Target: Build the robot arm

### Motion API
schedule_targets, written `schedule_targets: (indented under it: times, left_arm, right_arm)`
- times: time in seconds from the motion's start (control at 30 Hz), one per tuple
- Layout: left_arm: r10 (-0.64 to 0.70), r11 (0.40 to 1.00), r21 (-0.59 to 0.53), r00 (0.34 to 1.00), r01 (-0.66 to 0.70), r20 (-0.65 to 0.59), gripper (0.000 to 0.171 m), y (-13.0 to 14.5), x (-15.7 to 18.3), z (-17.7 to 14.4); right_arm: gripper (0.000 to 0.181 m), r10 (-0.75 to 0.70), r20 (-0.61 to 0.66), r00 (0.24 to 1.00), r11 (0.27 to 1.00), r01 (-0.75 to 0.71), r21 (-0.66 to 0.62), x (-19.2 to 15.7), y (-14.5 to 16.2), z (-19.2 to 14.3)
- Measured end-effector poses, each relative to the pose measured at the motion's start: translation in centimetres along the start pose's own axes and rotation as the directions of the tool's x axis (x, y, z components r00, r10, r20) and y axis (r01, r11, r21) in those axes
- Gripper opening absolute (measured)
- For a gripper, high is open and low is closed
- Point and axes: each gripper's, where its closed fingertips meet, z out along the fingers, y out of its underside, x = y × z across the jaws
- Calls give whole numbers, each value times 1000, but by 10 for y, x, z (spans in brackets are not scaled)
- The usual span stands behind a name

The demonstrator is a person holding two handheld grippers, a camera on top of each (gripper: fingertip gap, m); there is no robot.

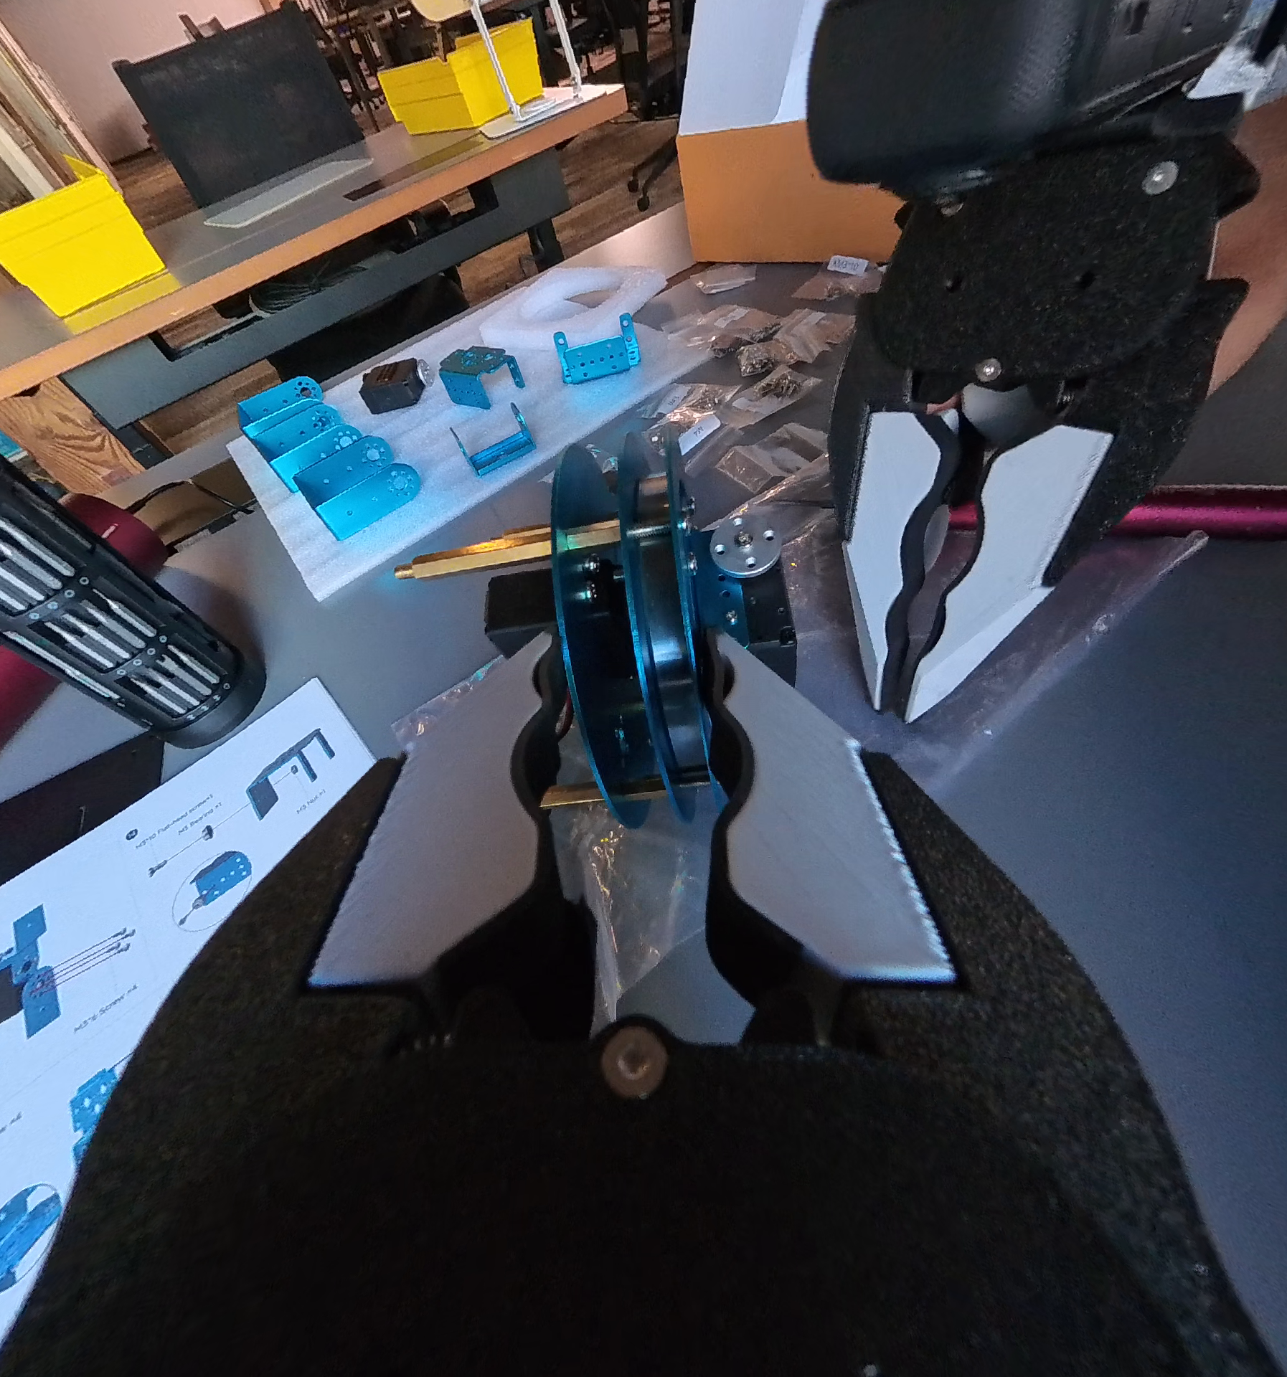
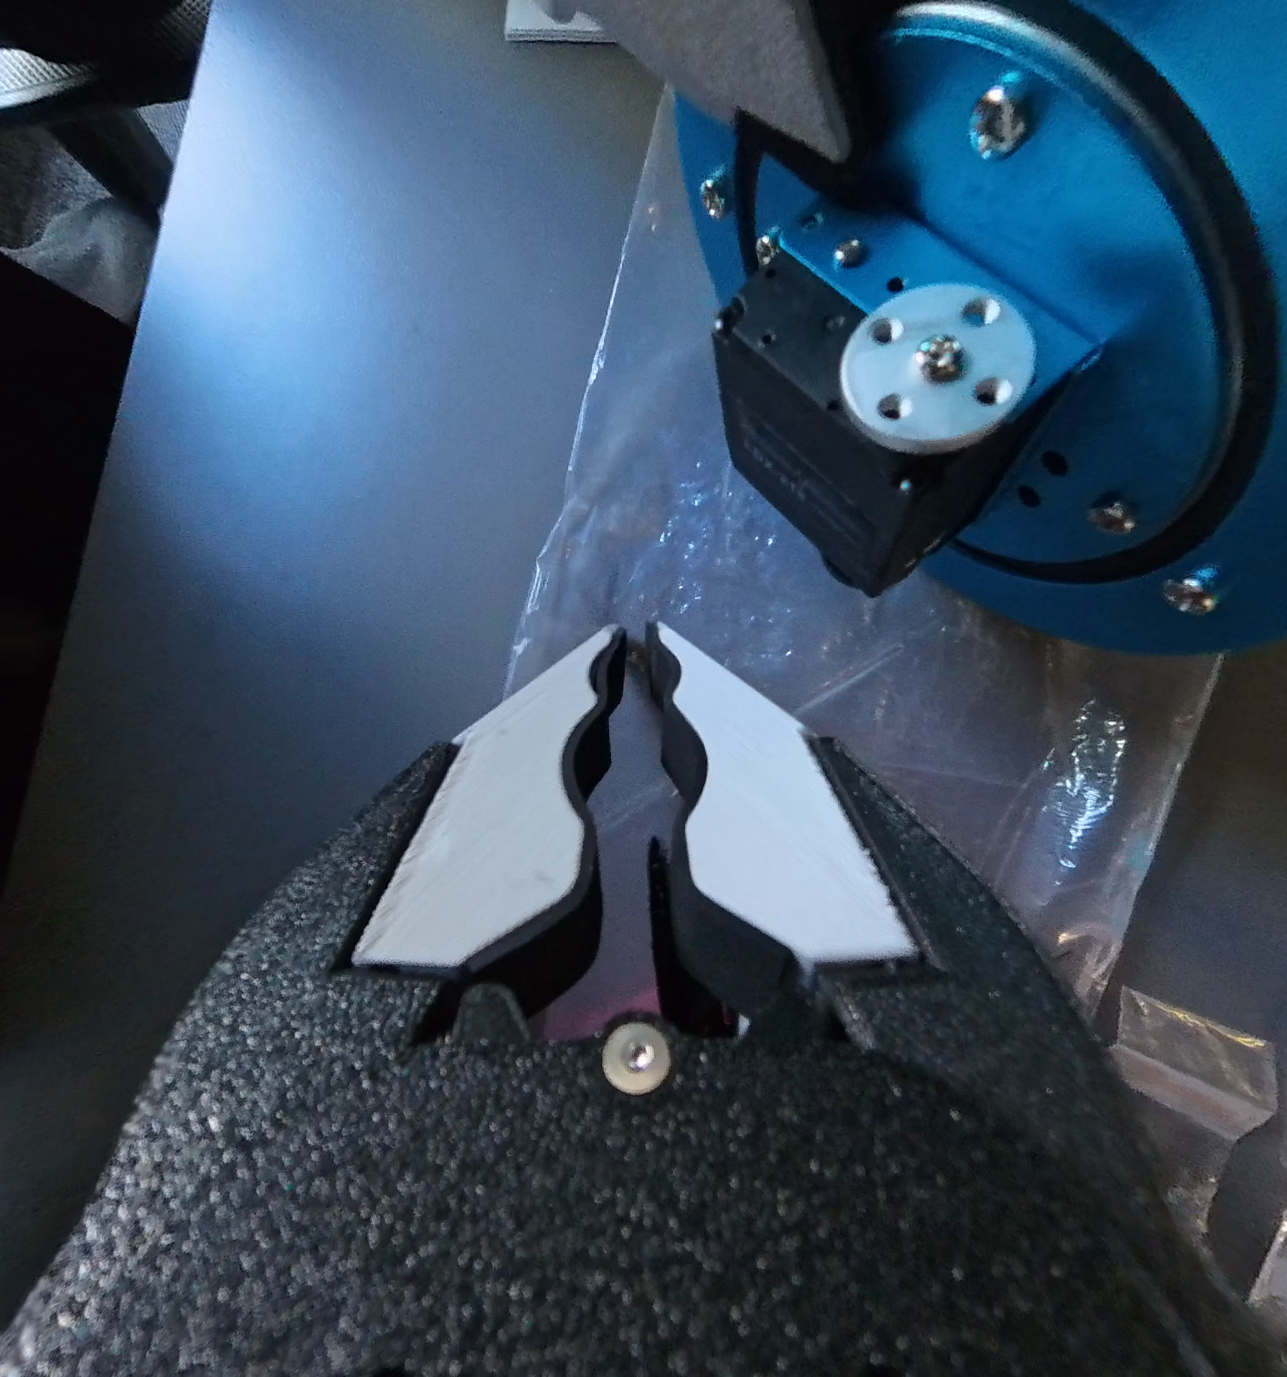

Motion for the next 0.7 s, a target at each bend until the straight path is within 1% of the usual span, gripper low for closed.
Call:
schedule_targets:
  times: [0.2, 0.27, 0.33, 0.37, 0.43, 0.5, 0.57, 0.63, 0.7]
  left_arm:
    - [4, 1000, 2, 1000, -4, 1, 36, 1, 0, -1]
    - [6, 1000, 2, 1000, -6, 1, 36, 1, 0, -1]
    - [7, 1000, 4, 1000, -7, -2, 36, 1, 0, -1]
    - [8, 1000, 7, 1000, -8, -2, 36, 1, -1, -1]
    - [7, 1000, 11, 1000, -7, 6, 39, 1, -2, -1]
    - [10, 1000, 10, 1000, -10, 11, 41, 1, -3, -1]
    - [12, 1000, 7, 1000, -12, 8, 42, 2, -4, -2]
    - [2, 1000, 2, 1000, -2, -3, 42, 3, -4, -2]
    - [-5, 1000, 1, 1000, 5, -12, 40, 3, -3, -2]
  right_arm:
    - [3, -46, -19, 999, 999, 45, -24, -2, 2, 0]
    - [0, -73, -23, 997, 997, 72, -30, -4, 2, 0]
    - [0, -81, -26, 996, 997, 81, -17, -3, 1, 0]
    - [0, -64, -27, 998, 998, 64, 5, 0, -1, -1]
    - [0, 7, 34, 999, 995, -11, 99, 0, -11, -10]
    - [0, 67, 64, 996, 979, -78, 187, 6, -21, -23]
    - [0, 97, 103, 990, 964, -119, 236, 4, -25, -32]
    - [0, 69, 87, 994, 979, -84, 186, -1, -14, -31]
    - [9, -10, -2, 1000, 996, 10, 92, -2, 3, -25]
